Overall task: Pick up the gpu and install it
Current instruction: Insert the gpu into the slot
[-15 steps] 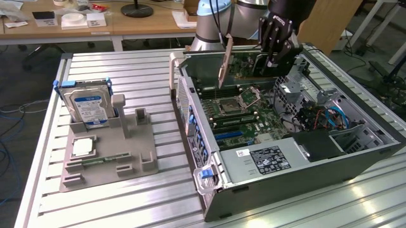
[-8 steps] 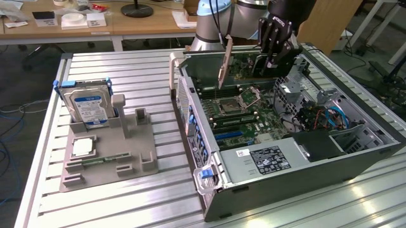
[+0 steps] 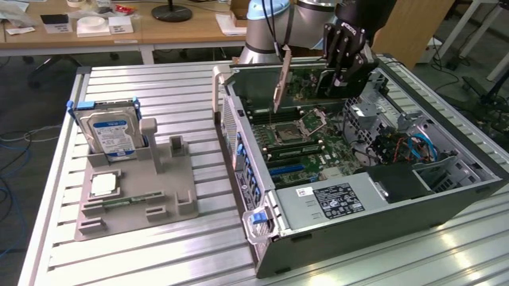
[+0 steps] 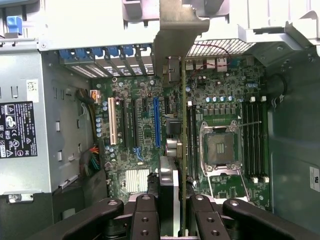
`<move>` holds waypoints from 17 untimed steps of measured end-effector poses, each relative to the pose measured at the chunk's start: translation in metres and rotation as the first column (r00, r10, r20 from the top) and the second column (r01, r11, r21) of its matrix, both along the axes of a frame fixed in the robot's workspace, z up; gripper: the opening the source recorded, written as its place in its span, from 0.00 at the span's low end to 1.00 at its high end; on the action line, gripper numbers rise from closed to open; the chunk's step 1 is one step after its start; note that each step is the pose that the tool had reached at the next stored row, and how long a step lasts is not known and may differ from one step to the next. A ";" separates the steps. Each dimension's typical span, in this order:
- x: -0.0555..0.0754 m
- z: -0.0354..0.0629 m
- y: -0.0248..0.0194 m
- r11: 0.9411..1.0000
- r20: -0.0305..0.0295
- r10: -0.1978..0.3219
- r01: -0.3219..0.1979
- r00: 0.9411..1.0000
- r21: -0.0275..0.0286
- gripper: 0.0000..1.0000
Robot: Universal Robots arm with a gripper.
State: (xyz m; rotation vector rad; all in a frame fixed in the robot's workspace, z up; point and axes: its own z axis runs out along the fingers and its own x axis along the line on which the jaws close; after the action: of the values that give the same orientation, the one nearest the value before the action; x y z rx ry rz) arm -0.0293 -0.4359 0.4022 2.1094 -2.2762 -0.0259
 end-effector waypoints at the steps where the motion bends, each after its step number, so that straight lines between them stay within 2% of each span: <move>1: 0.000 -0.0002 0.0000 1.000 0.000 0.000 0.000 1.000 0.000 0.28; 17: 0.000 -0.0042 -0.0001 1.000 0.000 0.000 0.000 1.000 0.000 0.28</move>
State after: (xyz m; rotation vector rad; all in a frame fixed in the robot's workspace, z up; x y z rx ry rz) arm -0.0293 -0.4361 0.3980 2.1095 -2.2761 -0.0259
